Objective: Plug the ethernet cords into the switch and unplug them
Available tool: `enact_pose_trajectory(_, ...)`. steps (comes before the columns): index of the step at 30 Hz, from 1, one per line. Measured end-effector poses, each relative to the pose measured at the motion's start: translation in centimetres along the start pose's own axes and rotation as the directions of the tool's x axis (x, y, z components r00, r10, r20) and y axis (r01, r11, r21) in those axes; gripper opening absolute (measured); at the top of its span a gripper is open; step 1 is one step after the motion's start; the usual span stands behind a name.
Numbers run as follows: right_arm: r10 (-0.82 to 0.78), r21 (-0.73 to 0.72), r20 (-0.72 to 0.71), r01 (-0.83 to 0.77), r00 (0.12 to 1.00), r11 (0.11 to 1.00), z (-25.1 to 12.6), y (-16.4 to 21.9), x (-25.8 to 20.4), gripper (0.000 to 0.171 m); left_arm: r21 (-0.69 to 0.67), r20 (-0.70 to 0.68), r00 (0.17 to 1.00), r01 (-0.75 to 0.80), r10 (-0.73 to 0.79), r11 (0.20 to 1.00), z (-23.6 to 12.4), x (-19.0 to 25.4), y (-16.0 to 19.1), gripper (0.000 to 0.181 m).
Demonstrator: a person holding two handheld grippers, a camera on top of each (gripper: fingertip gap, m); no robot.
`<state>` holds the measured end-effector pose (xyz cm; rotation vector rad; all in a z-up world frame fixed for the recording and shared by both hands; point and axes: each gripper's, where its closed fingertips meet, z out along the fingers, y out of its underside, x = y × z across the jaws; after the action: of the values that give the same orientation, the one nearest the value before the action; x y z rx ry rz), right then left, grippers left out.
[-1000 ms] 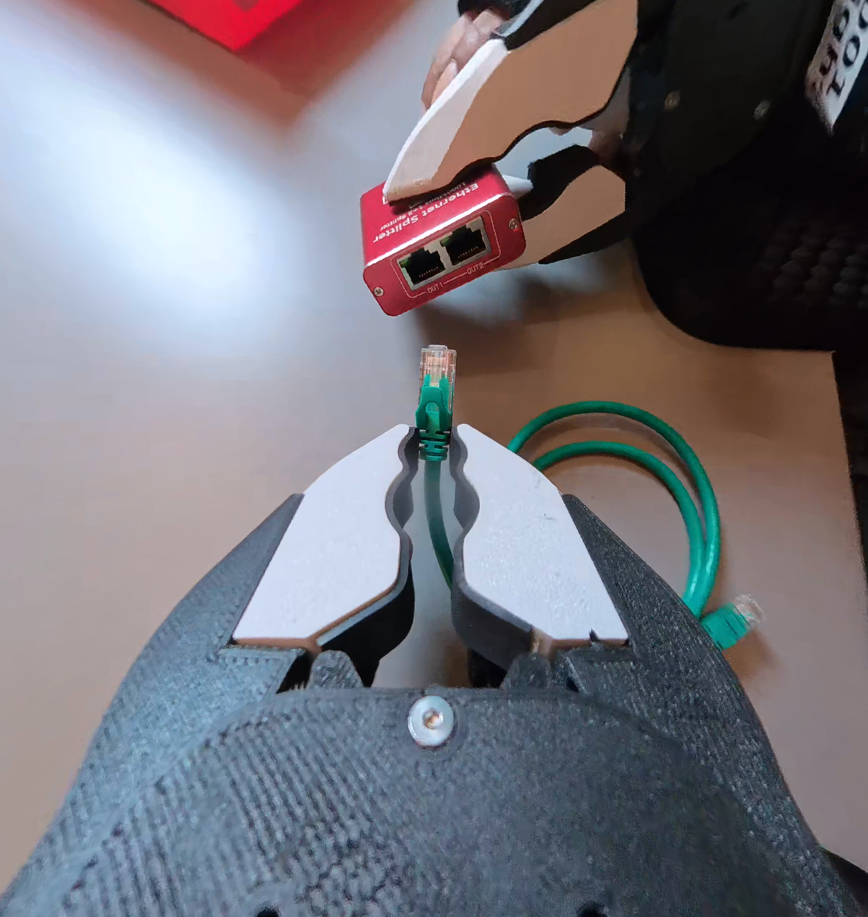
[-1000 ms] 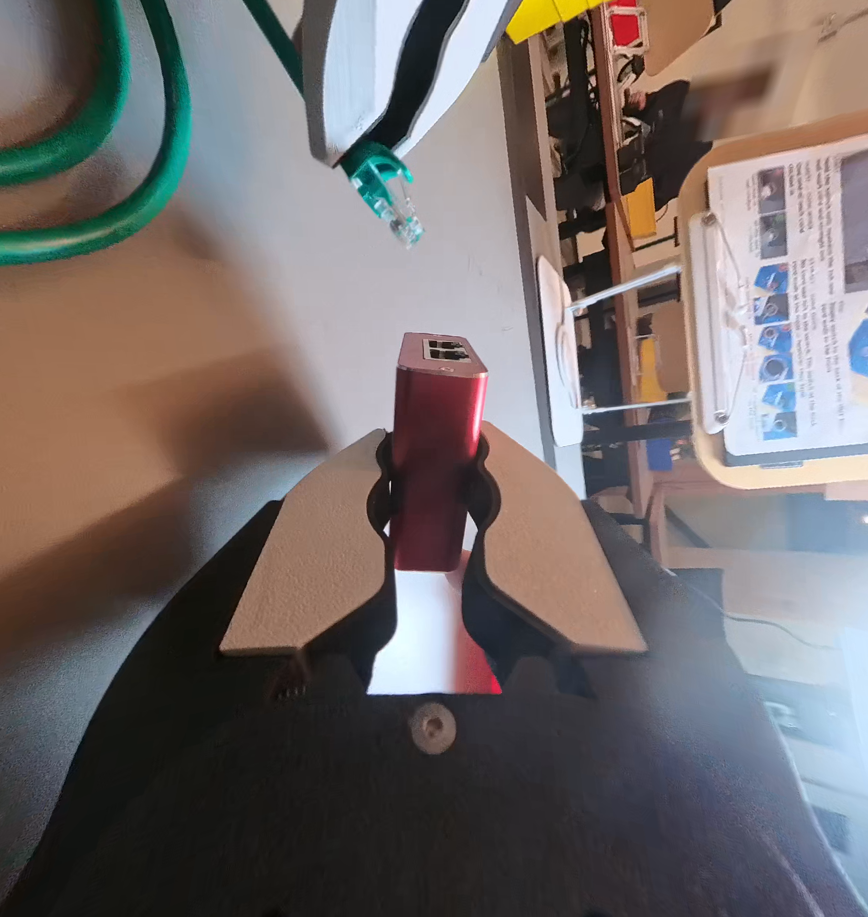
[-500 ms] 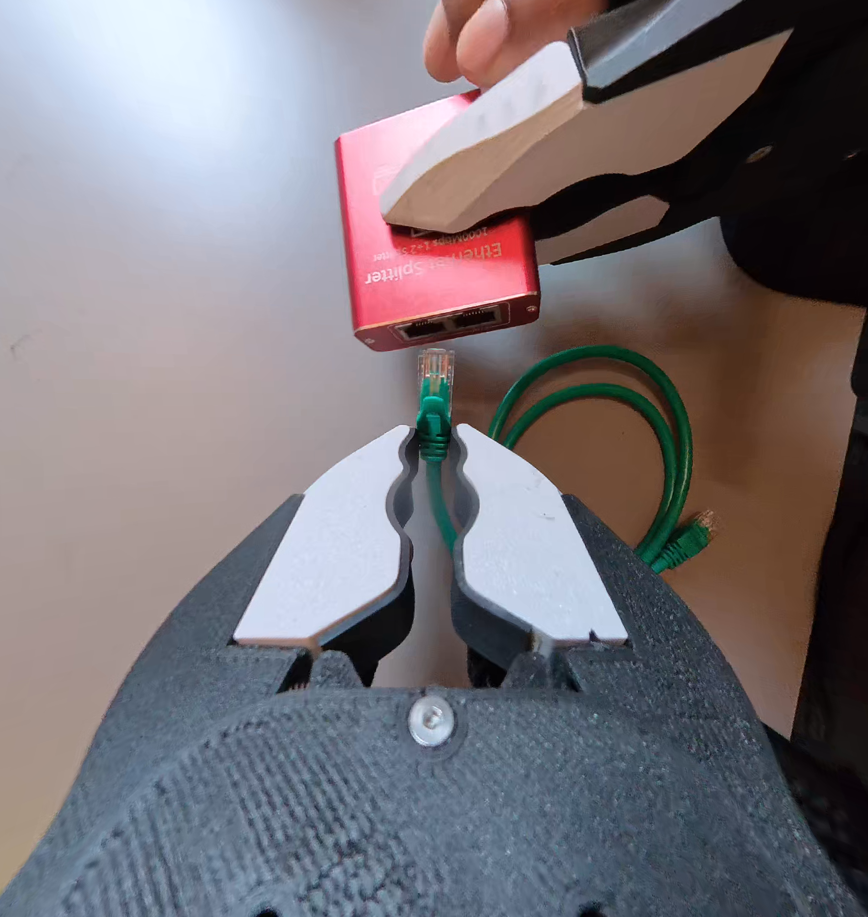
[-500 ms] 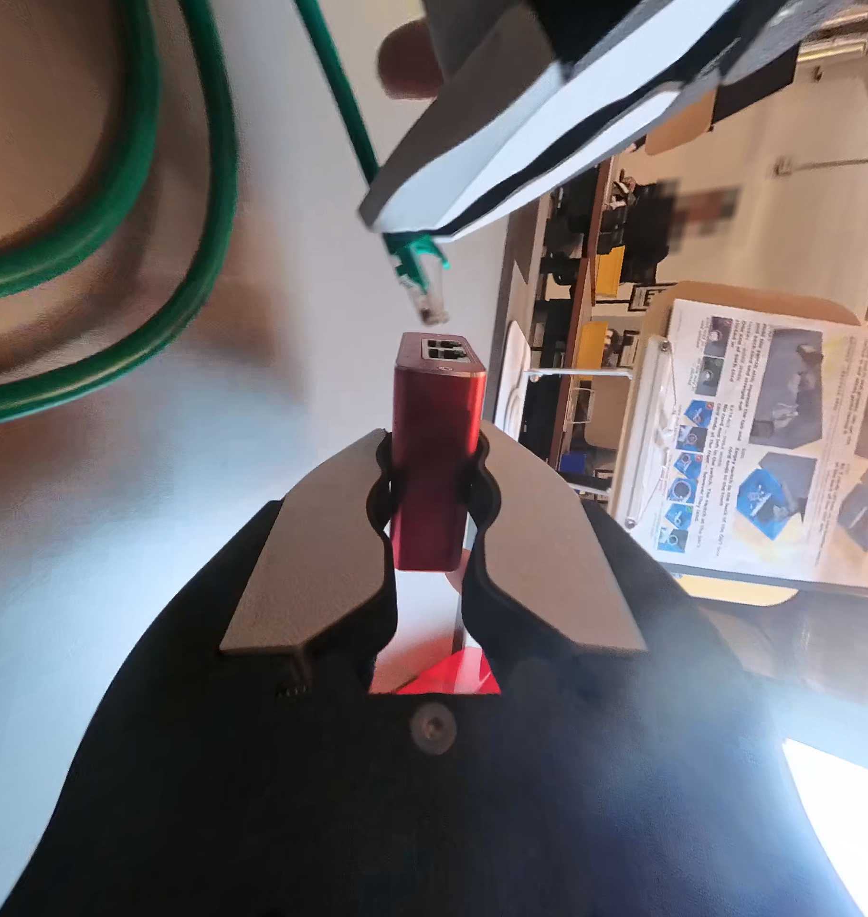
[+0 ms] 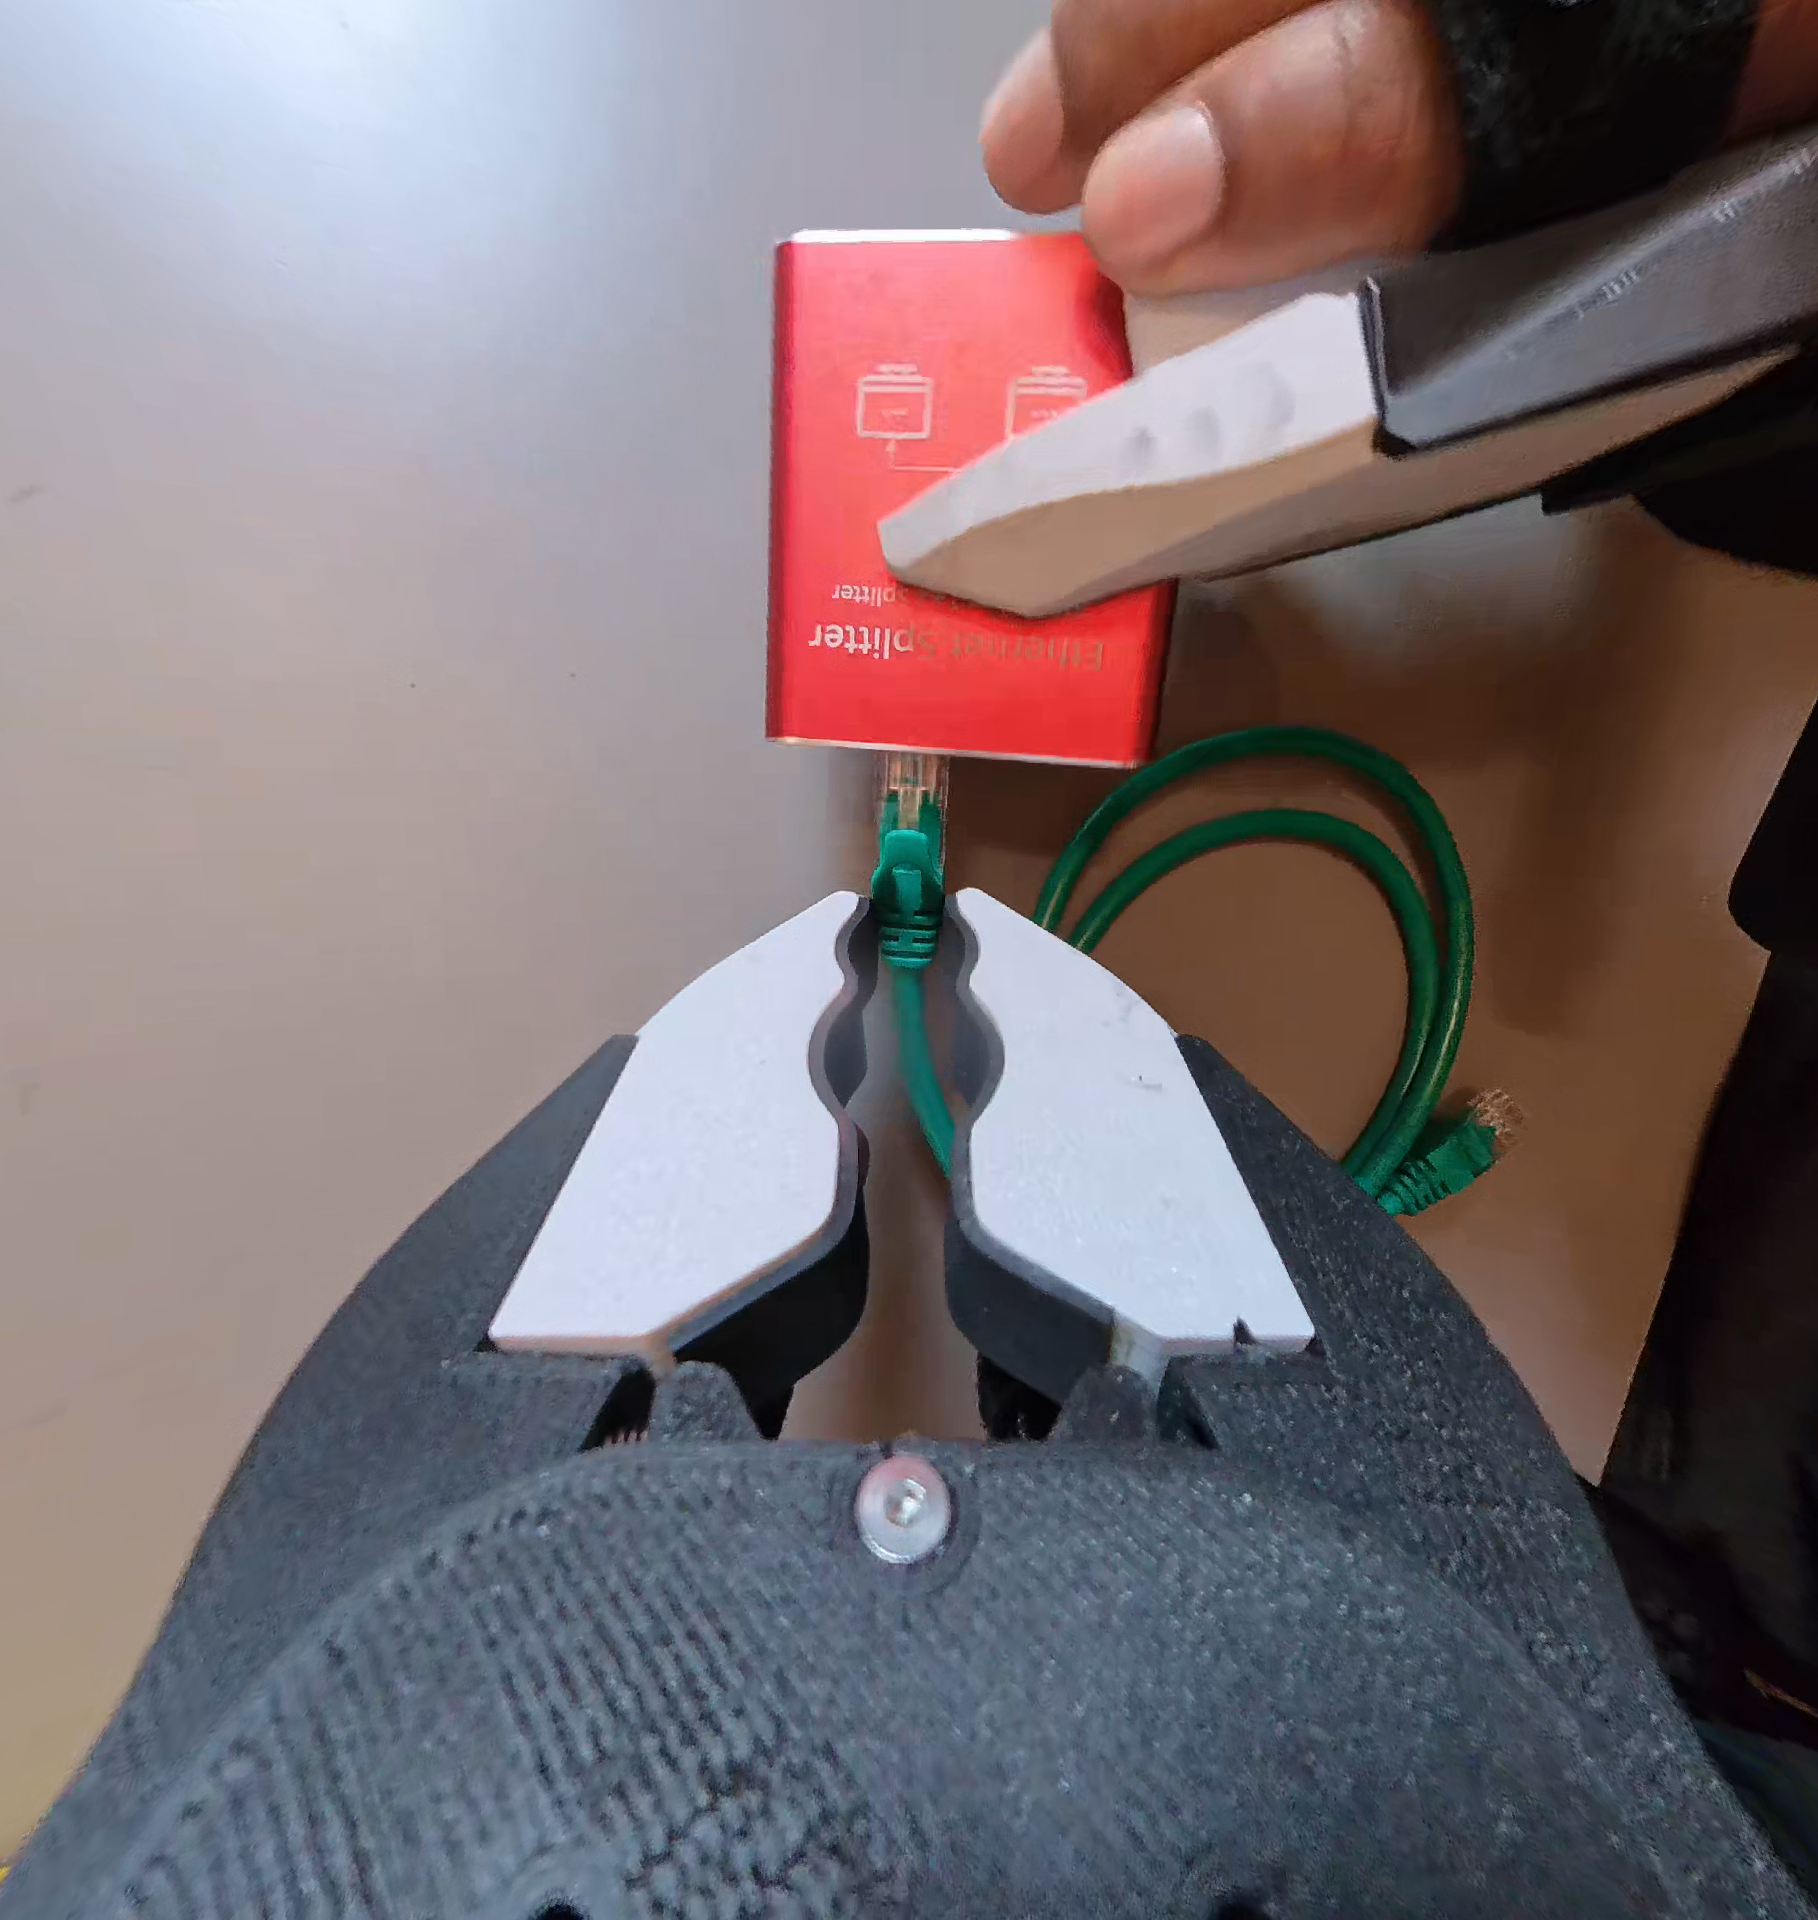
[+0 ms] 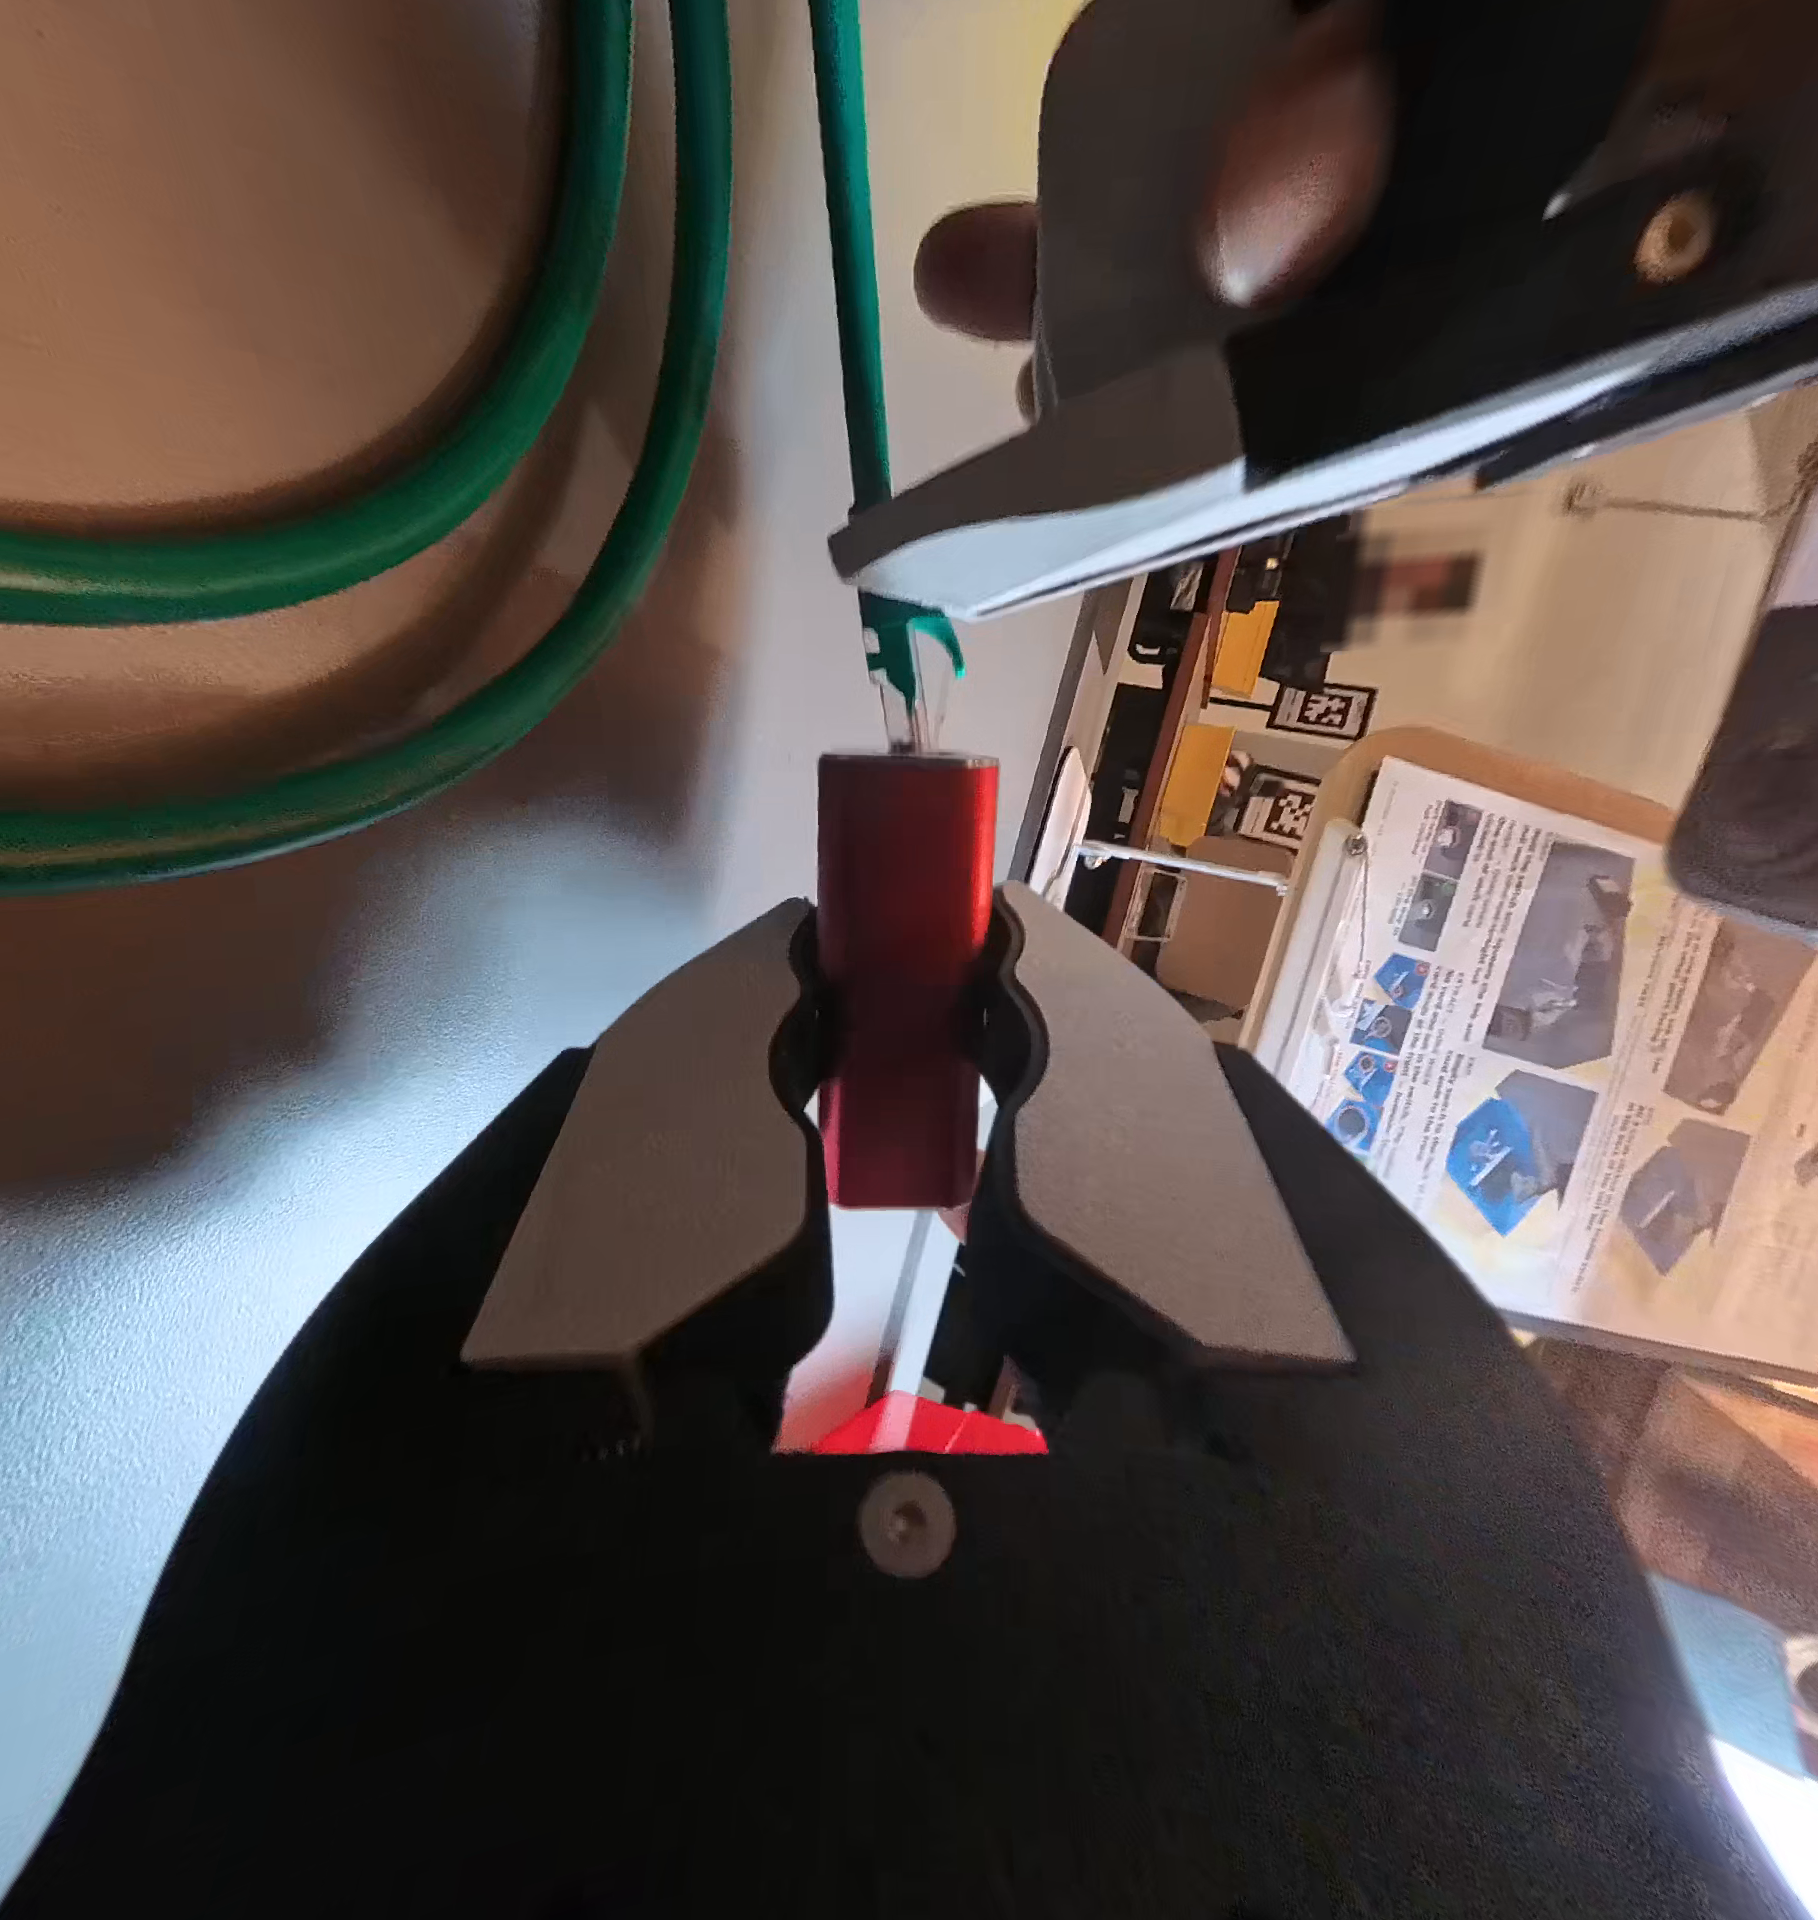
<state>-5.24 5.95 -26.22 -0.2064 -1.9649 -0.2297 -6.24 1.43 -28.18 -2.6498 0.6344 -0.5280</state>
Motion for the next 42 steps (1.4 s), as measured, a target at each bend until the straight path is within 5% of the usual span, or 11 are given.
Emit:
enact_pose_trajectory(1,-0.016,0.008,0.001,0.016,1.000,1.000,-0.2,-0.3,0.1,0.027,0.015,-0.017,1.000,0.008,-0.008,1.000,0.0,0.1,-0.2,0.011)
enact_pose_trajectory(12,-0.043,0.200,0.092,0.024,0.995,0.979,-2.3,-1.8,0.9,0.026,0.220,-0.232,0.968,-0.044,0.096,0.975,-1.4,2.7,-1.0,0.011)
enact_pose_trajectory(24,0.081,0.182,0.034,-0.086,0.996,0.980,-2.3,-0.3,2.9,0.027,0.369,-0.142,0.984,-0.053,0.112,0.928,-3.0,2.0,-3.1,0.012)
enact_pose_trajectory(27,0.153,0.174,0.001,-0.150,0.988,0.973,-1.3,0.1,5.1,0.027,0.502,-0.111,0.992,-0.003,0.068,0.865,-6.1,0.8,-4.3,0.013)
enact_pose_trajectory(31,0.280,0.211,-0.029,-0.268,0.959,0.940,0.3,-0.5,9.1,0.027,0.787,-0.050,0.999,0.037,0.004,0.616,-14.4,-1.2,-6.1,0.014)
enact_pose_trajectory(36,0.444,0.338,-0.050,-0.403,0.895,0.851,2.2,-3.8,15.7,0.027,0.924,0.115,0.984,-0.057,-0.133,0.377,-24.2,-3.0,-4.0,0.014)
enact_pose_trajectory(42,0.617,0.504,-0.061,-0.509,0.785,0.698,2.8,-8.9,20.5,0.027,0.932,0.271,0.899,-0.156,-0.345,0.327,-30.4,-5.9,1.6,0.012)
